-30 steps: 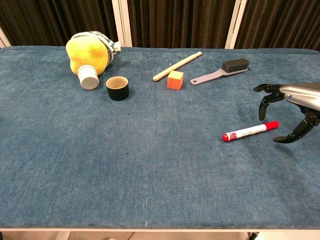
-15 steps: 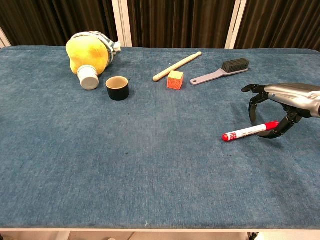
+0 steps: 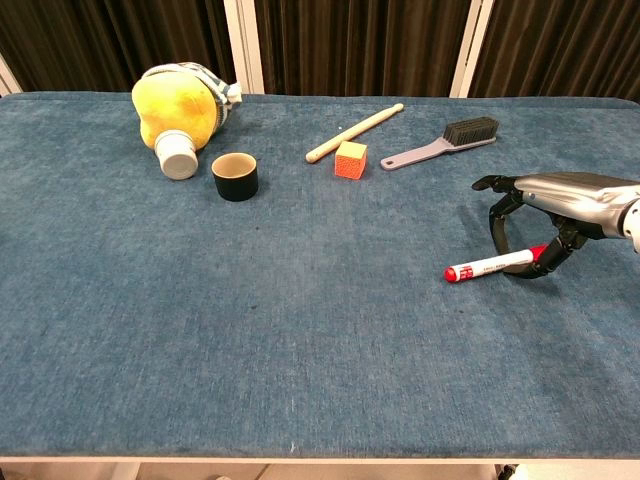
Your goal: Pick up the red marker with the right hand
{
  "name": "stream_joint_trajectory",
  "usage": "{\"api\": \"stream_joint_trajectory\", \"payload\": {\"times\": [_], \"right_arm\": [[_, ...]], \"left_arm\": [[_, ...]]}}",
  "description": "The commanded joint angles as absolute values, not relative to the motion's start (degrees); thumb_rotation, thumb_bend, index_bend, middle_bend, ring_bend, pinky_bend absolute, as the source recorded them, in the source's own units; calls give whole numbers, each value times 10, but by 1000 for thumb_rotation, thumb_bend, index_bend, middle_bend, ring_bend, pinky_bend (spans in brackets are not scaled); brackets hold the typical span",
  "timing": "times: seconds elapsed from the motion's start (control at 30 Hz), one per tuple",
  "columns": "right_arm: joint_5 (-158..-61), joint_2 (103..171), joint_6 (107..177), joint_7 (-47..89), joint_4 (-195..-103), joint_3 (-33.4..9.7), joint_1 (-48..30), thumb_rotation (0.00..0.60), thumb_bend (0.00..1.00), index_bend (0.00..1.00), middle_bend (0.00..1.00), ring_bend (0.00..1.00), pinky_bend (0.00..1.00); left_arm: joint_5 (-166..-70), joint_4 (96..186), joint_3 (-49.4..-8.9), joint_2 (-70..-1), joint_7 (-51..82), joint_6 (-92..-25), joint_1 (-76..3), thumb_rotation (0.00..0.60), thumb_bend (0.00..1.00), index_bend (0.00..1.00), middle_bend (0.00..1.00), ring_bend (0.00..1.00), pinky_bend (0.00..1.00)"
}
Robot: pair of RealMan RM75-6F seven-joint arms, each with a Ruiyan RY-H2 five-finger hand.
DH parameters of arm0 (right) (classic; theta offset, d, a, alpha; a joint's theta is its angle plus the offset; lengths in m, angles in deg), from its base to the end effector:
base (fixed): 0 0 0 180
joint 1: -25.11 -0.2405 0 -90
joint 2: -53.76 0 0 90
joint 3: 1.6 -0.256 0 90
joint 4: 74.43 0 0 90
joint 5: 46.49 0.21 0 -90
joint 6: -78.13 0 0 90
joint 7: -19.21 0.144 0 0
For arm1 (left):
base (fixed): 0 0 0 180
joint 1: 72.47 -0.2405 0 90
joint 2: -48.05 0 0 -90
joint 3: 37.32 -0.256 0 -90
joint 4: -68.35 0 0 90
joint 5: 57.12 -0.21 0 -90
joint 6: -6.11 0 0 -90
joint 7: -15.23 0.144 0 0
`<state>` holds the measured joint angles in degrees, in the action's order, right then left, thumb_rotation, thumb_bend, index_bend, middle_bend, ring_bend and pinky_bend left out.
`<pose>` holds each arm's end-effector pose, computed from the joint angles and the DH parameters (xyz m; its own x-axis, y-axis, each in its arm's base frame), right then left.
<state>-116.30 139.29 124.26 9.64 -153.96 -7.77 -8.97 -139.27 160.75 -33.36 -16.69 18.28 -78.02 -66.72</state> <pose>-0.2332 -0.3134 -0.0175 0.4388 -0.4493 0.7782 -0.8956 -0.2891 0.3381 -0.3150 0.1896 0.1596 0.4256 -0.0031 0.9049 0.9042 0.0411 -0.4251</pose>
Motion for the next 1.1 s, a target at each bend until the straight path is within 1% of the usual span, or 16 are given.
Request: {"api": "stream_joint_trajectory", "payload": {"times": [0.03, 0.17, 0.23, 0.37, 0.5, 0.67, 0.93, 1.03, 1.1], "right_arm": [[-1162, 1395, 1241, 100, -1538, -78, -92, 600, 434, 627, 57, 104, 140], [-1161, 1396, 1237, 99, -1536, -76, -98, 600, 447, 637, 60, 105, 141], [-1159, 1397, 1238, 98, -1535, -78, -101, 600, 469, 650, 68, 110, 145], [-1159, 1399, 1242, 104, -1535, -81, -104, 600, 556, 703, 89, 129, 164], [-1167, 1396, 1257, 120, -1544, -89, -104, 600, 581, 709, 91, 132, 169], [-1193, 1378, 1300, 153, -1569, -111, -101, 600, 581, 709, 91, 135, 178], [-1233, 1348, 1395, 197, -1618, -160, -94, 600, 581, 709, 97, 149, 190], [-1243, 1339, 1422, 204, -1631, -177, -95, 600, 581, 709, 97, 149, 202], [-1247, 1333, 1426, 200, -1630, -186, -102, 600, 581, 709, 97, 149, 215]], "left_arm": [[-1394, 1607, -334, -167, 184, -781, -667, 600, 319, 214, 0, 0, 170], [-1396, 1607, -335, -167, 185, -780, -667, 600, 319, 214, 0, 0, 170], [-1396, 1607, -335, -167, 185, -779, -667, 600, 319, 214, 0, 0, 170], [-1396, 1607, -335, -167, 183, -781, -667, 600, 319, 214, 0, 0, 170], [-1395, 1608, -334, -166, 181, -781, -667, 600, 319, 214, 0, 0, 170], [-1397, 1608, -335, -167, 183, -781, -667, 600, 319, 214, 0, 0, 170], [-1396, 1608, -335, -167, 182, -781, -667, 600, 319, 214, 0, 0, 170], [-1396, 1609, -335, -167, 181, -781, -667, 600, 319, 214, 0, 0, 170], [-1397, 1608, -335, -167, 182, -782, -667, 600, 319, 214, 0, 0, 170]]}}
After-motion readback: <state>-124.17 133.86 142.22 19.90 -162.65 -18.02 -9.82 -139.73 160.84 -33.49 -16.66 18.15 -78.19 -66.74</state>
